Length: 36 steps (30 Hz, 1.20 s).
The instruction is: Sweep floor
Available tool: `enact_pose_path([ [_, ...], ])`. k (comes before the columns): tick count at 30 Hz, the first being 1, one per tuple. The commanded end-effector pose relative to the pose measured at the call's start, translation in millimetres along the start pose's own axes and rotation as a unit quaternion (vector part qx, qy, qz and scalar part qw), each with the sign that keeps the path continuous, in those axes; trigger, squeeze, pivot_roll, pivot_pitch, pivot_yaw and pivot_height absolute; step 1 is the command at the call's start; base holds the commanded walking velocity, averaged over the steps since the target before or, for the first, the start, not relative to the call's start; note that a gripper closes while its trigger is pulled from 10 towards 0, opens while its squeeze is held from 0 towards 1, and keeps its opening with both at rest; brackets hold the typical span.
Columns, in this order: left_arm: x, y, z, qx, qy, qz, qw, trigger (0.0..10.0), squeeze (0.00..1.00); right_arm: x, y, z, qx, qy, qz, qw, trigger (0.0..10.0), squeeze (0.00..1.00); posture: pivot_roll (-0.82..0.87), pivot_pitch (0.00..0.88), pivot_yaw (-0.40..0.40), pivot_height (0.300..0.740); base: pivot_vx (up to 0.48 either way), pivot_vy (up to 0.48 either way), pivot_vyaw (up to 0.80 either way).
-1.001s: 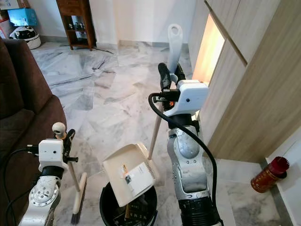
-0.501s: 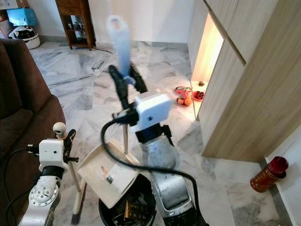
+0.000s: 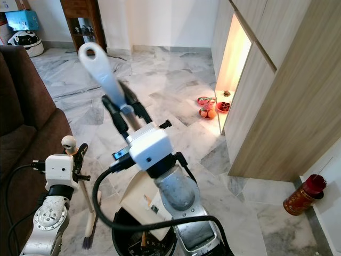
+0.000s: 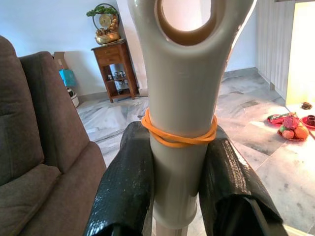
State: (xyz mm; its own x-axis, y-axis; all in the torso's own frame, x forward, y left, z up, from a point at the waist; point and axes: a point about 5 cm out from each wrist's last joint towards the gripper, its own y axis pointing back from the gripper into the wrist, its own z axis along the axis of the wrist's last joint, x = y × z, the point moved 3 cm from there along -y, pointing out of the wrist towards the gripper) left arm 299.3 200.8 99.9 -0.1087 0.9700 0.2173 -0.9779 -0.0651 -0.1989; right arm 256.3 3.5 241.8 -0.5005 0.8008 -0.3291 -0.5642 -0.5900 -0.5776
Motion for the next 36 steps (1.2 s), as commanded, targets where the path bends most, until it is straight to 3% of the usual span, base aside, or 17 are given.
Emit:
enact_pose_path([
  [1,1.1,-5.0,9,-0.024,-0.007,-0.007,1.0,10.0,0.0,2.4,-4.9,26,-0.06,0.022,0.009,0.998,10.0,0.0,0.07,0.0,0.037,0.74,0.0,0.0,0.0],
  [5,-0.5,-6.1,10,-0.026,-0.008,-0.012,1.0,10.0,0.0,7.2,-5.1,29,-0.067,0.039,0.025,0.997,10.0,0.0,0.07,0.0,0.042,0.74,0.0,0.0,0.0],
  [7,-1.9,-7.0,11,-0.028,-0.01,-0.016,0.999,10.0,0.0,11.1,-4.5,31,-0.076,0.069,0.04,0.994,10.0,0.0,0.07,0.0,0.041,0.74,0.0,0.0,0.0],
  [28,-6.1,-6.3,11,-0.03,-0.01,-0.019,0.999,10.0,0.0,7.0,-5.7,27,-0.069,0.096,0.028,0.993,10.0,0.0,0.07,0.0,0.023,0.74,0.0,0.0,0.0],
  [34,-6.8,-5.9,11,-0.03,-0.01,-0.018,0.999,10.0,0.0,-21.0,-7.9,12,-0.036,0.124,-0.033,0.991,10.0,0.0,0.08,0.0,0.018,0.74,0.0,0.0,0.0],
  [35,-6.9,-5.5,11,-0.031,-0.01,-0.018,0.999,10.0,0.0,-45.0,-8.8,9,-0.026,0.159,-0.075,0.984,10.0,0.0,0.07,0.0,0.019,0.74,0.0,0.0,0.0],
  [36,-6.9,-5.4,11,-0.031,-0.01,-0.017,0.999,10.0,0.0,-50.8,-8.8,9,-0.025,0.166,-0.085,0.982,10.0,0.0,0.07,0.0,0.019,0.74,0.0,0.0,0.0],
])
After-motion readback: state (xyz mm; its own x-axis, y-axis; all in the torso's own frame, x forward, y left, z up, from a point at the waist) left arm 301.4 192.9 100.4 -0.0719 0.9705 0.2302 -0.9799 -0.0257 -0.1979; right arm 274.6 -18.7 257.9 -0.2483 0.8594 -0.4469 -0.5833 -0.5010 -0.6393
